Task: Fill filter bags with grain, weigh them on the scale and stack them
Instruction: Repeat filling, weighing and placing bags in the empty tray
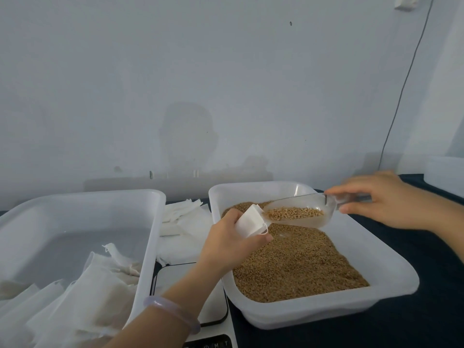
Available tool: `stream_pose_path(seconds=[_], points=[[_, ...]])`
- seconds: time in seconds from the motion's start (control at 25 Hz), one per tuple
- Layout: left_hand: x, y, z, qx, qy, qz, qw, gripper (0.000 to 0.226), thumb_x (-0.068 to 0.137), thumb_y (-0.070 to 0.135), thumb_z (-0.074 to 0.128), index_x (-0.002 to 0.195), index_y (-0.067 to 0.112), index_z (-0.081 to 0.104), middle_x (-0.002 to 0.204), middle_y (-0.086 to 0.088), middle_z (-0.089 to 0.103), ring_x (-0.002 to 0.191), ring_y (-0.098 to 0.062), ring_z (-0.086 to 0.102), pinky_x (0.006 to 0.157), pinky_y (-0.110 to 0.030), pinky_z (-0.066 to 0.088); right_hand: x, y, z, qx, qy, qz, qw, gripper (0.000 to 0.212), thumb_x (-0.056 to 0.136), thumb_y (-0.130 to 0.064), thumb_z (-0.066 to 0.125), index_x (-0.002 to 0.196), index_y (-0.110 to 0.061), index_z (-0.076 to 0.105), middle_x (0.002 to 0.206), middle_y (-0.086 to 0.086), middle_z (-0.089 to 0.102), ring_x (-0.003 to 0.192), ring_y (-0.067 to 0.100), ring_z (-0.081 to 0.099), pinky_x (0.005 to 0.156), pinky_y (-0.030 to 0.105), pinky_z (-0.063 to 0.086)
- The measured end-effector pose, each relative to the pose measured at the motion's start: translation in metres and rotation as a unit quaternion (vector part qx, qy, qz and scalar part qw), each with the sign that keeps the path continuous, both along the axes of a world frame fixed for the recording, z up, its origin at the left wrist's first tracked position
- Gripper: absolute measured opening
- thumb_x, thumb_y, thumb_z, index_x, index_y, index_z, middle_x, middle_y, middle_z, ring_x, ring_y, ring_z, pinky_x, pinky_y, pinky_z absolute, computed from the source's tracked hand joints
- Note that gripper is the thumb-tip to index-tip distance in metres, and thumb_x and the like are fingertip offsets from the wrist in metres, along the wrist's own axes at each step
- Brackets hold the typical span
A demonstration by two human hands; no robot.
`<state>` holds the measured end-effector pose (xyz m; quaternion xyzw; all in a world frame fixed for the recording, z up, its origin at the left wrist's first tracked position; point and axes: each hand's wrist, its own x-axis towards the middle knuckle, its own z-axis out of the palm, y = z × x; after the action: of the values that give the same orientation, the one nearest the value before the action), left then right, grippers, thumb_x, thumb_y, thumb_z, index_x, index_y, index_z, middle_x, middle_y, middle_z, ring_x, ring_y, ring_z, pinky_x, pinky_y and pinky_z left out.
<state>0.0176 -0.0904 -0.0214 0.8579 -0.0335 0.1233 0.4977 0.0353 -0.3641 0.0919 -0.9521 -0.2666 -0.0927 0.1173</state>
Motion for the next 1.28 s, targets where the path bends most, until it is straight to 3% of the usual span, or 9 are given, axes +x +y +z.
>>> stream_pose_path(seconds=[0.2, 0.36, 0.52, 0.88, 1.08, 1.28], points=[[0.003, -0.015, -0.002, 0.070, -0.005, 0.013, 0.997, 0.048, 0.061, 0.060, 0.073, 0.086, 0.030, 0.045, 0.082, 0.011, 0.058, 0.090, -0.018, 0.057, 0.078, -0.041, 0.054, 0.009, 0.015, 0.022, -0.119, -0.086, -0.008, 0.989, 0.031, 0.089, -0.042, 0.056, 0.114, -0.058, 0.047, 0.101, -0.037, 0.047, 0.103, -0.008, 0.042, 0.101, 0.024, 0.006], [0.006, -0.017, -0.004, 0.091, 0.023, 0.012, 0.996, 0.052, 0.061, 0.062, 0.072, 0.090, 0.031, 0.043, 0.086, 0.014, 0.056, 0.091, -0.017, 0.058, 0.079, -0.043, 0.053, 0.013, 0.021, 0.032, -0.182, -0.085, -0.015, 0.980, 0.030, 0.092, -0.042, 0.052, 0.115, -0.059, 0.045, 0.105, -0.037, 0.044, 0.110, -0.005, 0.035, 0.108, 0.029, -0.002], [0.005, -0.017, -0.005, 0.095, 0.034, 0.010, 0.995, 0.053, 0.062, 0.066, 0.068, 0.089, 0.029, 0.041, 0.086, 0.011, 0.056, 0.081, -0.018, 0.061, 0.079, -0.046, 0.053, 0.015, 0.025, 0.035, -0.194, -0.119, -0.024, 0.973, 0.032, 0.092, -0.041, 0.051, 0.120, -0.056, 0.046, 0.111, -0.033, 0.045, 0.113, -0.002, 0.036, 0.108, 0.029, -0.002], [0.003, -0.017, -0.008, 0.082, 0.020, 0.021, 0.996, 0.046, 0.068, 0.065, 0.063, 0.081, 0.029, 0.037, 0.077, 0.013, 0.056, 0.075, -0.016, 0.061, 0.080, -0.043, 0.051, 0.017, 0.025, 0.033, -0.167, -0.119, -0.008, 0.979, 0.032, 0.091, -0.041, 0.055, 0.119, -0.055, 0.049, 0.106, -0.034, 0.047, 0.103, -0.003, 0.037, 0.090, 0.018, 0.004], [0.002, -0.015, -0.008, 0.038, 0.018, 0.012, 0.999, 0.047, 0.071, 0.064, 0.060, 0.092, 0.026, 0.042, 0.084, 0.004, 0.065, 0.077, -0.022, 0.066, 0.079, -0.046, 0.053, 0.013, 0.027, 0.034, -0.133, -0.130, -0.005, 0.982, 0.032, 0.088, -0.039, 0.059, 0.116, -0.053, 0.052, 0.105, -0.031, 0.050, 0.104, 0.000, 0.041, 0.091, 0.017, 0.004], [0.001, -0.014, -0.006, 0.020, 0.022, 0.001, 1.000, 0.050, 0.071, 0.067, 0.062, 0.097, 0.028, 0.043, 0.085, 0.011, 0.062, 0.080, -0.016, 0.065, 0.084, -0.045, 0.051, 0.008, 0.028, 0.035, -0.106, -0.152, -0.005, 0.983, 0.032, 0.084, -0.036, 0.065, 0.108, -0.054, 0.054, 0.101, -0.029, 0.049, 0.100, 0.000, 0.040, 0.099, 0.024, 0.007]])
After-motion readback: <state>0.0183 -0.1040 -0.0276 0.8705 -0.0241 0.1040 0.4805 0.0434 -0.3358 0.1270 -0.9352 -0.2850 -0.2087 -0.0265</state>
